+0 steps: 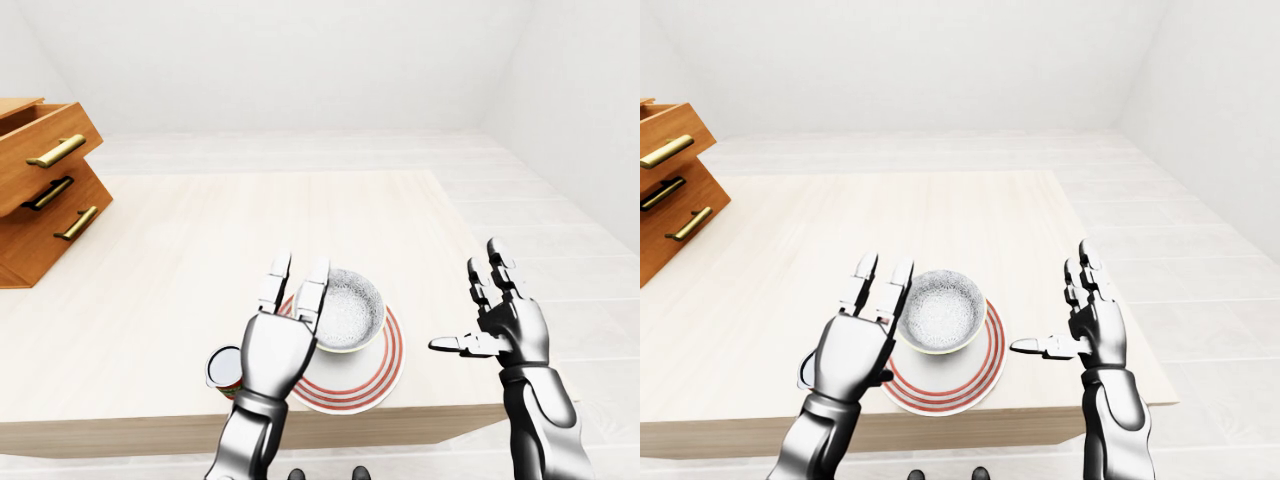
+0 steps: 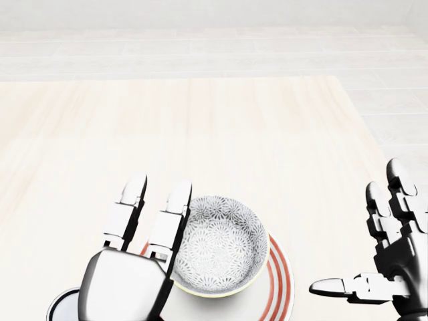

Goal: Put the bowl on the plate.

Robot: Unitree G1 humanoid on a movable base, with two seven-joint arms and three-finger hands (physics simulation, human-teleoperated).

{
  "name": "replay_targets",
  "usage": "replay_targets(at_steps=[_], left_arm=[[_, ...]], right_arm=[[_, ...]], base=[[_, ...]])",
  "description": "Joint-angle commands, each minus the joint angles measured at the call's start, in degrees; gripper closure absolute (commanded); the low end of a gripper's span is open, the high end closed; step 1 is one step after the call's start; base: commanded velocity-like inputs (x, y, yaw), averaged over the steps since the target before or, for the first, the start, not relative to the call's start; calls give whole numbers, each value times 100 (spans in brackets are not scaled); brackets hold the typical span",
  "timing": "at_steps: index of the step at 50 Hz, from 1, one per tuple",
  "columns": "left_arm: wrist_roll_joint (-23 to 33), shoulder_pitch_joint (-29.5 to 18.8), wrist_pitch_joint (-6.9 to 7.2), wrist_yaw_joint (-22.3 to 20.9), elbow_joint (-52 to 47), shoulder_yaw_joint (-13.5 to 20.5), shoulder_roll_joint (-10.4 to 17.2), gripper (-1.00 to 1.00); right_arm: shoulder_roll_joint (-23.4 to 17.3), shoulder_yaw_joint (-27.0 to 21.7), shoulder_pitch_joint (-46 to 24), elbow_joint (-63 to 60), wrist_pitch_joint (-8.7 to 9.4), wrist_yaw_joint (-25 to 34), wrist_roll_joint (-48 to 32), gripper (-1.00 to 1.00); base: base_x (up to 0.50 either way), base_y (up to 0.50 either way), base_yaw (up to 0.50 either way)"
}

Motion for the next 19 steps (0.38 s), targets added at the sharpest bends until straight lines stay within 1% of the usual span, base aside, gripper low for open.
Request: replay_targets(at_steps=[1,7,19], left_arm=[[-63,-3,-68,-117,-109,155,-52,-100],[-60,18,-107,-109,-143,204,-35,-100],[-151,-75,-143,-348,-325,423,-92,-100]], right_arm=[[13,22,32,-56,0,-6,-15,-100],[8,-16,51,-158,0,-6,15,-100],[31,-36,93,-331,0,5,-2,-100]], base=[[0,0,0],[0,0,0],[0,0,0]])
